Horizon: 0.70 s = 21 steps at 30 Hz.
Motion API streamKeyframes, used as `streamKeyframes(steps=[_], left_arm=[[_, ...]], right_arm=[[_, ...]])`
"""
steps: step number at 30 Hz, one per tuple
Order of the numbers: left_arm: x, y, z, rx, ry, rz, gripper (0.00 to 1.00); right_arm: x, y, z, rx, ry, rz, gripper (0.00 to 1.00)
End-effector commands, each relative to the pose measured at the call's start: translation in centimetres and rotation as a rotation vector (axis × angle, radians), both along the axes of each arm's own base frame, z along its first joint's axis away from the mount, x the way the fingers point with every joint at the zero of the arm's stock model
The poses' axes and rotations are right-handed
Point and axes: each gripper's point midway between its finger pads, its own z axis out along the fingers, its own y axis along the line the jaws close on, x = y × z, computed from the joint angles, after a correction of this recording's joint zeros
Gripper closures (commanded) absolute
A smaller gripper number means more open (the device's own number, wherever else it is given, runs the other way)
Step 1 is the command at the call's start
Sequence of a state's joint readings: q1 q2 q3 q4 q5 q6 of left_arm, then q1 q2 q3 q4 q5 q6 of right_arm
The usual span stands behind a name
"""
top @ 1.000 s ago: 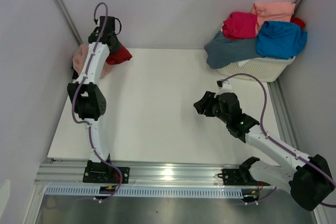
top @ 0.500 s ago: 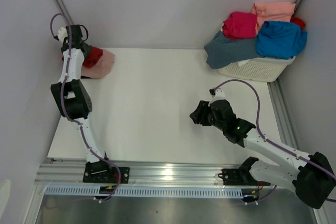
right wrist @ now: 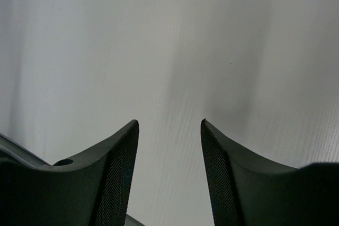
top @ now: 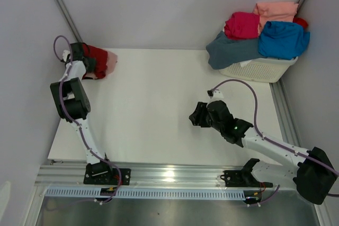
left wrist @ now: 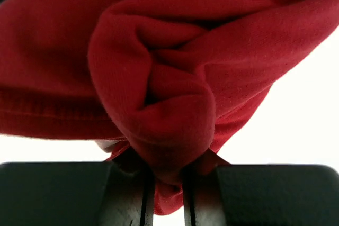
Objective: Fold and stack the t-shirts
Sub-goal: Put the neatly folded tshirt into the corner of the board with the left arm
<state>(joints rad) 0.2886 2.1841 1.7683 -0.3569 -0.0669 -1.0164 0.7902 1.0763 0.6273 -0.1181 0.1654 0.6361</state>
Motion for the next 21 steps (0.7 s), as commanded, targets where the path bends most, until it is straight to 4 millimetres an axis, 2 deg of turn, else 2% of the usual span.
streamKeyframes(steps=[1, 5, 6, 10, 12, 16, 17, 18, 20, 21], left_arm=[[-0.2, 0.5, 3.3, -0.046, -0.076, 0.01, 0.81], [-1.0, 1.9, 4.3, -0.025, -0.064, 0.021, 0.69], [-1.4, 2.1, 4.3, -0.026, -0.052, 0.021, 0.67], [-1.5, 3.2, 6.3, 0.02, -0.067, -0.01, 0.61], [-0.9, 2.0, 8.4, -0.013, -0.132, -0.108, 0.6], [-1.4, 1.8, 12.0, 0.086, -0.192, -0.153, 0.6], [-1.9, 1.5, 12.2, 0.108, -0.198, -0.162, 0.59], [-2.5, 1.7, 15.0, 0.163, -0.245, -0.15, 0.58], [-3.3, 1.3, 15.9, 0.216, -0.272, -0.175, 0.57], [-3.9, 1.2, 17.7, 0.239, -0.3, -0.179, 0.56]], right_arm=[[1.5, 1.2, 2.5, 0.05, -0.059, -0.025, 0.46], [1.7, 2.1, 2.6, 0.052, -0.06, 0.001, 0.45], [1.6, 2.4, 2.6, 0.054, -0.059, 0.019, 0.45], [1.3, 3.3, 2.6, 0.065, -0.061, 0.072, 0.43], [1.2, 3.9, 2.5, 0.065, -0.055, 0.109, 0.41], [1.4, 4.3, 2.5, 0.052, -0.061, 0.129, 0.38], [1.6, 4.2, 2.6, 0.044, -0.069, 0.123, 0.37], [1.7, 4.1, 2.7, 0.039, -0.077, 0.121, 0.35], [1.9, 4.3, 2.9, 0.028, -0.089, 0.134, 0.33], [2.0, 4.4, 2.8, 0.018, -0.089, 0.14, 0.32]])
